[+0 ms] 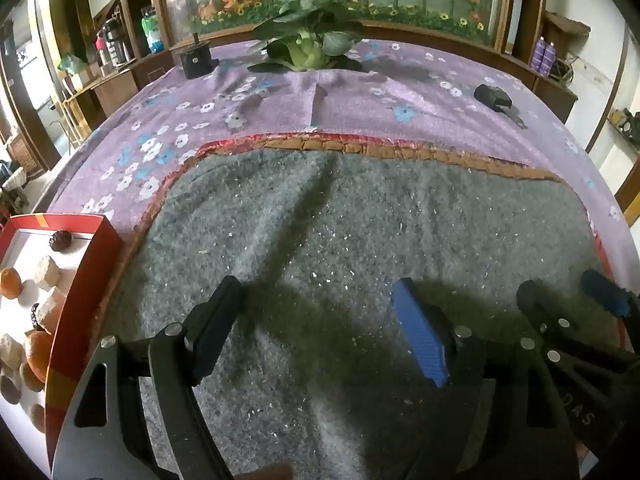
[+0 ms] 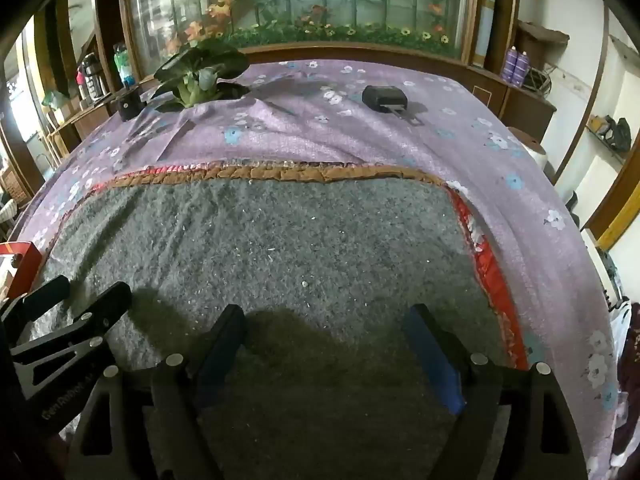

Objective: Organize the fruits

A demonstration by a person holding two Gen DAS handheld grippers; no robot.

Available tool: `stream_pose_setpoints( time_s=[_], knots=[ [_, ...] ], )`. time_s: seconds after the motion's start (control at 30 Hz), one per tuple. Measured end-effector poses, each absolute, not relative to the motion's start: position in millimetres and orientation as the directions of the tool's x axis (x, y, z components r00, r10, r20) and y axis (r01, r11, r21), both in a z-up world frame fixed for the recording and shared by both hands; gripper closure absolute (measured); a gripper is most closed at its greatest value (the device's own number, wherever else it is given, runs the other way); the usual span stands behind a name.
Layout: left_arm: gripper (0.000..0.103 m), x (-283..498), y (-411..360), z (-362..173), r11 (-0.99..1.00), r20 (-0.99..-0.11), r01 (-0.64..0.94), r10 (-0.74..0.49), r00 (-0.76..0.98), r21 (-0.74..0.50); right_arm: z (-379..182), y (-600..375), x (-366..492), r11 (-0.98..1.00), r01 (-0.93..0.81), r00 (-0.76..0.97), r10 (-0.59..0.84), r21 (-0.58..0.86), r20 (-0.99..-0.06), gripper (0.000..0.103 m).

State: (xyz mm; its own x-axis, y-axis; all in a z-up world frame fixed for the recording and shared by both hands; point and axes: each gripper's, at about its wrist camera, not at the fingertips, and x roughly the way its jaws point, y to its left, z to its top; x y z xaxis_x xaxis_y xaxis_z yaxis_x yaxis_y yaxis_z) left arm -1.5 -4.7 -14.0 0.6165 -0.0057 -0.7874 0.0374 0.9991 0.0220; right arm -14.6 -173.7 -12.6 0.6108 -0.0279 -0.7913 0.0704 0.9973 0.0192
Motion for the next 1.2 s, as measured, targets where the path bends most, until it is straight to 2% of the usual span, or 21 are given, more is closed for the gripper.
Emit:
stream_pose_setpoints(
  time_s=[1.2],
  knots=[
    [0.023,0.2,-6.3,-13.4,0.999,-0.791,0.038,-0.015,0.612,0.010,-13.2,-173.0,-14.2,0.998,0.070,0.607,-0.042,0.001,-0.794,0.019]
  ],
)
